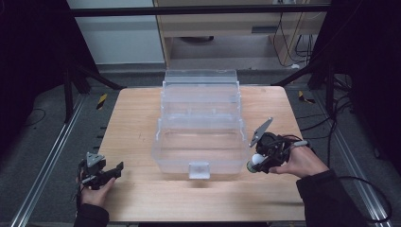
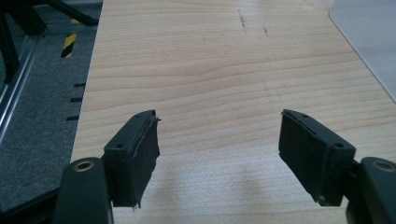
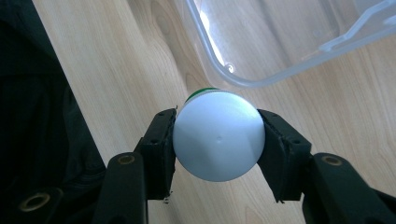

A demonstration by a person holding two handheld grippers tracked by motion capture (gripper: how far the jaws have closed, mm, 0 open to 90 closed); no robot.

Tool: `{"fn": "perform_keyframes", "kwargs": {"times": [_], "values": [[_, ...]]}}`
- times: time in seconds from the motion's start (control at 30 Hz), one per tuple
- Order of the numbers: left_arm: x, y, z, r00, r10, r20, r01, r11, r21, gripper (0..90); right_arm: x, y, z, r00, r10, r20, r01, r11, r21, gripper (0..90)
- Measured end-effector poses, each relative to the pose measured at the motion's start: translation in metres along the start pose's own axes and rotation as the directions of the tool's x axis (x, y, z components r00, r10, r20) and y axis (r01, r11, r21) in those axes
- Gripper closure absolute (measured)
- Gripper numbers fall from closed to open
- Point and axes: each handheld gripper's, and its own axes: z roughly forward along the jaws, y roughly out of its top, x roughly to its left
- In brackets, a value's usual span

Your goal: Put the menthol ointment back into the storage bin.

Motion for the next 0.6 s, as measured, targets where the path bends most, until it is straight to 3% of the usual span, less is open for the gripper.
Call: {"fn": "perform_keyframes", "kwargs": {"times": [0.33,0.6], "values": [[0.000,0.000,0.001,1.0000,0.000,-0.001,0.000,1.0000,0.003,28.1,-0.007,0.016,-0.016,0.9999,-0.001,0.012,0.001,0.999,-0.034,50.3],[-0.001,0.000,0.001,1.0000,0.005,0.000,-0.005,1.0000,0.006,28.1,-0.012,0.025,-0.018,0.9999,0.001,0.012,-0.001,0.999,-0.041,50.3]]}}
